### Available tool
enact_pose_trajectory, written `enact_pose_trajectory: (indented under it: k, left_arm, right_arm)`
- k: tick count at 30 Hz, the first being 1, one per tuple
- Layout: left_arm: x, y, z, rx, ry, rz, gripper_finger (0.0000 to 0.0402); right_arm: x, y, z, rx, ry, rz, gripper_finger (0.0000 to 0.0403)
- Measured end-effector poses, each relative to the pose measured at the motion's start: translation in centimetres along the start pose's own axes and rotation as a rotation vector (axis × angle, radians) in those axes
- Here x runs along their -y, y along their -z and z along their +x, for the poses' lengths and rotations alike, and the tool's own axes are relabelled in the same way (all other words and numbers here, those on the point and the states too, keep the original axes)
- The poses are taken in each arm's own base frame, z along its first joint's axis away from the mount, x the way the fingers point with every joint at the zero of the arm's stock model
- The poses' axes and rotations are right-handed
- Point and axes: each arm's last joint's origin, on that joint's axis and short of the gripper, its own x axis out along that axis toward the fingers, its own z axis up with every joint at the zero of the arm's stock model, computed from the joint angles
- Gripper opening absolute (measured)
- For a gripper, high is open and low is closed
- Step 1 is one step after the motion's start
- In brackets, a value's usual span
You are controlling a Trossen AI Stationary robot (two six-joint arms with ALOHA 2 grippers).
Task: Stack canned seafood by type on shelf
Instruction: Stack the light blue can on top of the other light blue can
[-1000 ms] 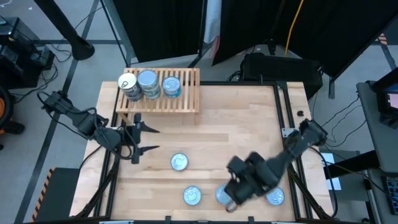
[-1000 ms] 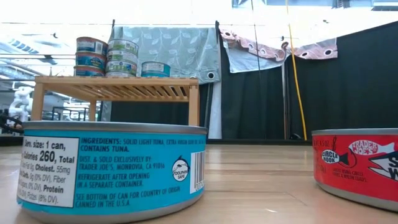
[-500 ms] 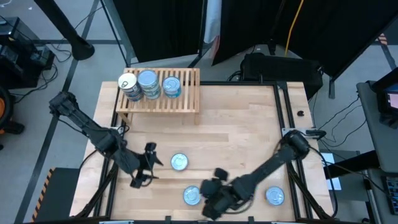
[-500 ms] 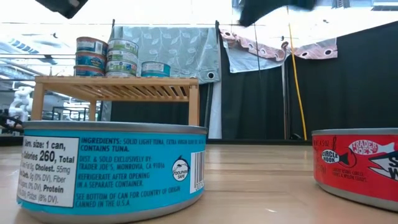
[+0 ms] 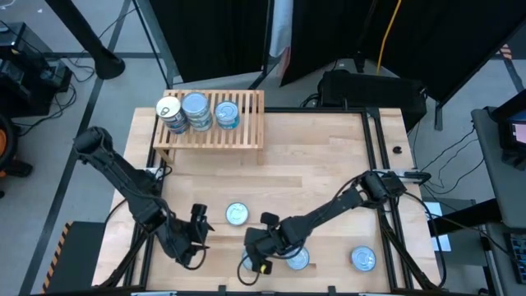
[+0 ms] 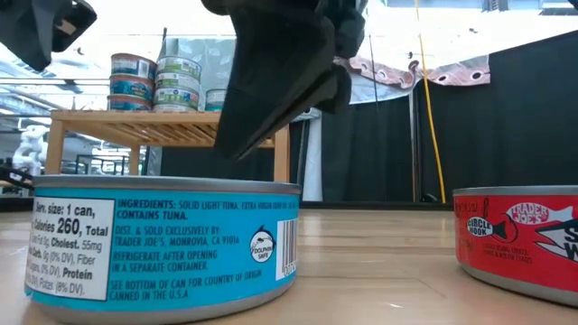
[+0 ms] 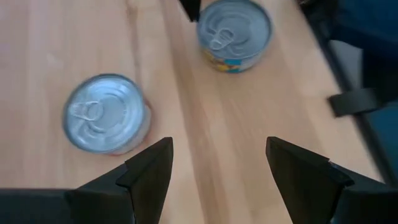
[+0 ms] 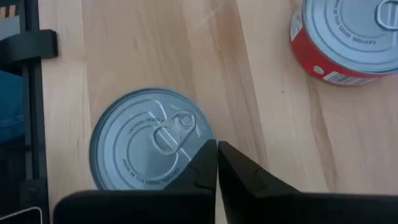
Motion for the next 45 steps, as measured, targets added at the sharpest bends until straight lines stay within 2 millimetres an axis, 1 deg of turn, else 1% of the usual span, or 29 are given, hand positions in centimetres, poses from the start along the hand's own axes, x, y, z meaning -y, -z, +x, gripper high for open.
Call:
enact_pose_trajectory:
  k: [3, 7, 12, 18, 19, 22, 25, 30, 36, 45]
  left_arm:
    - [0.5, 0.3, 0.6, 0.021, -0.067, 0.024, 0.0265]
    - [1.0, 0.5, 1.4, 0.039, -0.119, 0.070, 0.0265]
    - [2.0, -0.2, 2.5, 0.122, -0.101, 0.106, 0.0265]
    - [2.8, -0.9, 3.7, 0.193, -0.075, 0.150, 0.0265]
    - [2.9, -0.9, 3.8, 0.197, -0.074, 0.148, 0.0265]
    - [3.1, -0.8, 4.3, 0.196, -0.074, 0.148, 0.0265]
    - [3.2, -0.6, 4.8, 0.186, -0.078, 0.152, 0.0265]
    - [3.7, -0.6, 6.1, 0.202, -0.071, 0.148, 0.0265]
    - [4.3, -0.5, 7.7, 0.236, -0.061, 0.180, 0.0265]
    - [4.6, -0.6, 7.7, 0.254, -0.055, 0.208, 0.0265]
  right_arm:
    - [0.1, 0.4, 0.0, -0.037, 0.019, -0.009, 0.0007]
    - [-0.3, 1.6, -0.2, -0.107, 0.039, -0.033, 0.0002]
    - [-1.5, 2.5, -0.5, -0.120, 0.012, -0.046, 0.0001]
    - [-2.3, 2.5, -0.6, -0.078, -0.016, -0.036, 0.0001]
    - [-2.3, 2.5, -0.6, -0.078, -0.014, -0.037, 0.0001]
    - [-2.2, 2.8, 0.5, -0.092, -0.001, -0.029, 0.0000]
    - [-2.1, 3.1, 1.0, -0.107, 0.010, -0.025, 0.0000]
    - [-2.1, 3.1, 1.1, -0.100, 0.017, -0.005, 0.0000]
    - [-1.8, 3.4, 1.0, -0.127, 0.057, -0.024, 0.0000]
    - [-1.6, 3.5, 1.0, -0.121, 0.101, -0.036, 0.0000]
